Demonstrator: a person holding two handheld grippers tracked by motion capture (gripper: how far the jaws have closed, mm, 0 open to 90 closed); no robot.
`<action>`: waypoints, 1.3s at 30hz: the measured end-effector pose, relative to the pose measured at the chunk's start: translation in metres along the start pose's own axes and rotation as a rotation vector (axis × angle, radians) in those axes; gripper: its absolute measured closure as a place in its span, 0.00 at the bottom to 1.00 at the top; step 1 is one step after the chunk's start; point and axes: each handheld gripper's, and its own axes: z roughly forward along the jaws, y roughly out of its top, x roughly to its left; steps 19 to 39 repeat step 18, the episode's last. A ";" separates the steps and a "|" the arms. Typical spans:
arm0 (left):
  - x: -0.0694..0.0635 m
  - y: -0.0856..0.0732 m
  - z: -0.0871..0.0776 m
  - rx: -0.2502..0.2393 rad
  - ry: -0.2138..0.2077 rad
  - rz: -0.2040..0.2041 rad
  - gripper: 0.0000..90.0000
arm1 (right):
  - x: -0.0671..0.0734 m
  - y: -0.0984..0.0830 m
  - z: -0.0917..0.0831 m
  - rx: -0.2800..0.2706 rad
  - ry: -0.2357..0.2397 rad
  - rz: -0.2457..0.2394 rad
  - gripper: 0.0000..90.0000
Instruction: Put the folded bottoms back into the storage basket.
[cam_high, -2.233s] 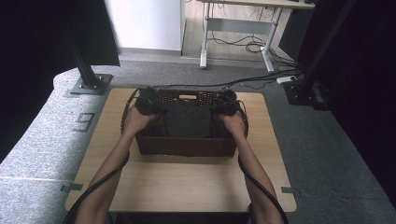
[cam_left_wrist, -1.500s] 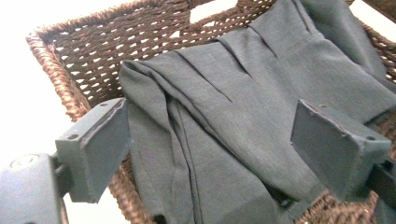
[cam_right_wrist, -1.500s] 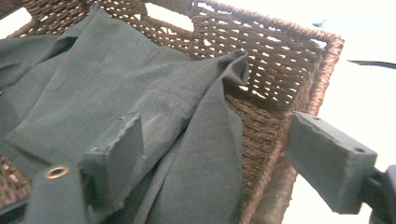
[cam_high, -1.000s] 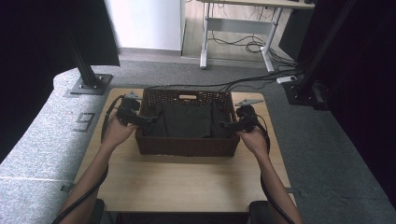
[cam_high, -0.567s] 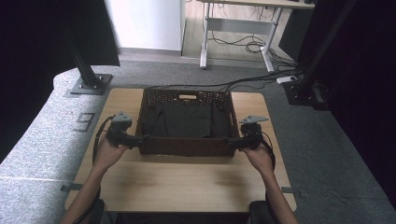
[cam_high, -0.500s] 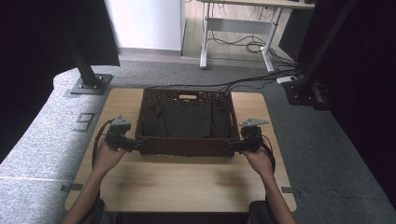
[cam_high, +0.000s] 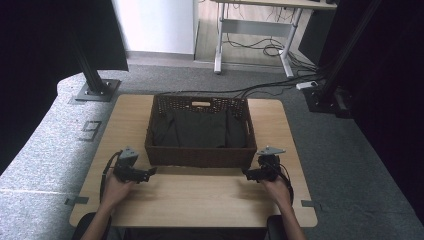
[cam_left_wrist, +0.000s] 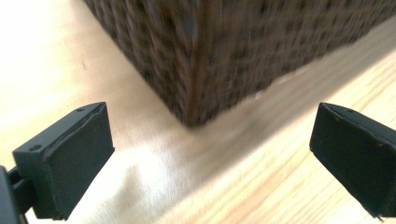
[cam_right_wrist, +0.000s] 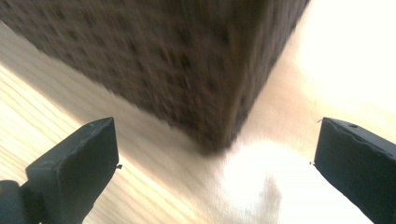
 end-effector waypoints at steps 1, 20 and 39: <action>-0.001 -0.003 0.002 0.009 -0.001 0.000 0.00 | -0.001 -0.007 0.003 0.014 -0.005 0.004 0.00; -0.010 -0.012 0.017 0.113 0.046 0.067 0.00 | 0.002 -0.031 0.019 0.035 -0.023 -0.034 0.00; -0.010 -0.012 0.017 0.113 0.046 0.067 0.00 | 0.002 -0.031 0.019 0.035 -0.023 -0.034 0.00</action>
